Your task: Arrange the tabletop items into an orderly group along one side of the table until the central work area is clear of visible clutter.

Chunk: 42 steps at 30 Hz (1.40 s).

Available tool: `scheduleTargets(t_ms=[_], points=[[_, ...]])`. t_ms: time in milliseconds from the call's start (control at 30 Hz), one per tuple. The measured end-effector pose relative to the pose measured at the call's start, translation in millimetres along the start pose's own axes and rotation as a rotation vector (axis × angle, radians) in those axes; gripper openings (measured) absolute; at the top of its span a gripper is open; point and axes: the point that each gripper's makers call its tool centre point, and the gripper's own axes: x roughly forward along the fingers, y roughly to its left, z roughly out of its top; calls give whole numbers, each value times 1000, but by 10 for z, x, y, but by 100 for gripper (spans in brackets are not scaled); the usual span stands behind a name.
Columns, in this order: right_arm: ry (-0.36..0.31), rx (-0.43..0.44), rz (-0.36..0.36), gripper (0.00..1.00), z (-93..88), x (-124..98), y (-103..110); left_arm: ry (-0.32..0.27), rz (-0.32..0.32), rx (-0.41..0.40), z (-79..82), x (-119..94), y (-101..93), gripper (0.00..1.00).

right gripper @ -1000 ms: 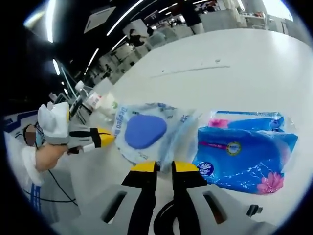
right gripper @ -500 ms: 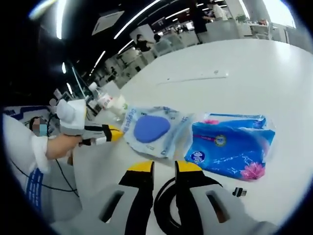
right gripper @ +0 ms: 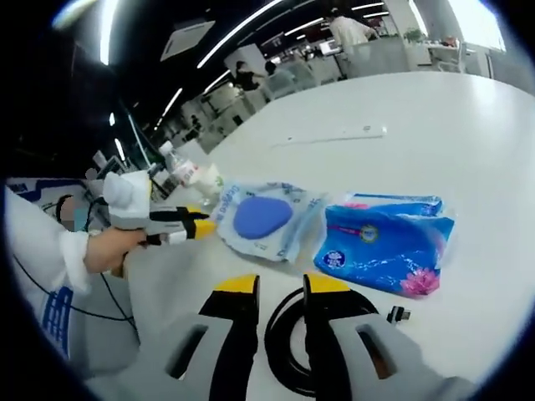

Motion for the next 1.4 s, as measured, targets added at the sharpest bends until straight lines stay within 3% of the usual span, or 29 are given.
scheduleTargets(t_ms=[167,233,433,567,767,1000,1400], points=[[2,-25,-6,27,-35,-87,7,-23,6,-3,41,-116,30,39],[0,-51,-11,34,-45,-133,23,-51,9,-40,54,-164,46,46],[-9,-69,-26,56,-104,-304,110,-57,9,-59,-42,-331,56,58],[-8,-75,-44,70,-188,-419,143,-92,-25,-109,-85,-498,18,74],[-6,-90,-70,80,-337,-632,168,-110,-48,-153,-199,-710,62,89],[-5,-51,-114,85,-538,-864,115,-130,-70,-156,-302,-933,162,95],[-10,7,-175,97,-682,-1018,56,-188,-108,-189,-323,-1173,382,100]])
